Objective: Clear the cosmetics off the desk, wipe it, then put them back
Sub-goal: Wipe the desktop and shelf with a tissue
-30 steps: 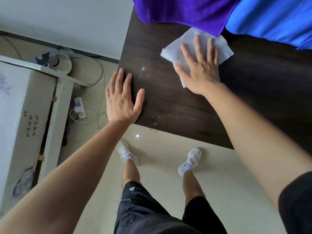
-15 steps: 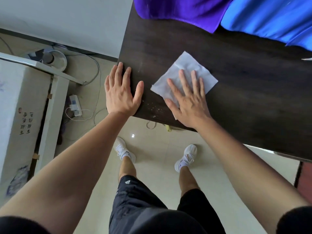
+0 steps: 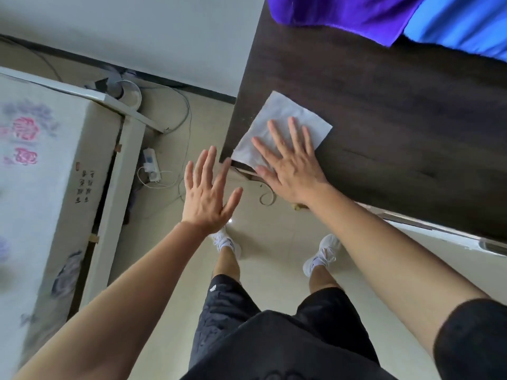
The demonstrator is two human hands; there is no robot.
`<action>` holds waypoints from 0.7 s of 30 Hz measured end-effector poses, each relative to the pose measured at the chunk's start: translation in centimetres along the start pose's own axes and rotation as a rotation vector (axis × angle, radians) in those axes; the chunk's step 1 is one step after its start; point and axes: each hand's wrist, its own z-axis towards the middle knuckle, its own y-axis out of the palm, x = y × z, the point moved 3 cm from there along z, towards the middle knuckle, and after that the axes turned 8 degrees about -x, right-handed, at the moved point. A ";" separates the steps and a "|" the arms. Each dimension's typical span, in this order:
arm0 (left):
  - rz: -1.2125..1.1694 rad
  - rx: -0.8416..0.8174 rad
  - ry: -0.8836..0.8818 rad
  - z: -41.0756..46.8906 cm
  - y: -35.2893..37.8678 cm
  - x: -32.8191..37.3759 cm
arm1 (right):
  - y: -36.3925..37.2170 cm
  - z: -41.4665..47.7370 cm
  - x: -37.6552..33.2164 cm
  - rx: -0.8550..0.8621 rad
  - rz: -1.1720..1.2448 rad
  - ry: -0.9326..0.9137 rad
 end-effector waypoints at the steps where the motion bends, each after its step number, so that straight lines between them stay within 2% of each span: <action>1: 0.008 -0.020 0.016 -0.6 0.1 -0.2 | -1.0 2.3 -1.0 0.003 -0.003 -0.009; 5: 0.028 -0.042 0.035 -0.9 -0.3 -0.2 | -4.6 9.4 -1.3 -0.022 -0.007 0.017; 8: 0.027 -0.026 0.059 -0.6 -0.7 0.1 | -5.6 10.9 0.9 -0.028 -0.005 0.054; 13: -0.019 -0.036 0.045 0.3 -0.5 0.5 | -3.4 6.3 3.5 0.025 0.046 0.206; 17: -0.063 -0.017 0.071 1.9 -0.7 0.8 | -1.4 2.1 1.7 0.025 0.050 0.228; 21: -0.095 0.012 0.072 2.0 -0.7 0.9 | -2.1 3.8 0.8 0.005 0.023 0.187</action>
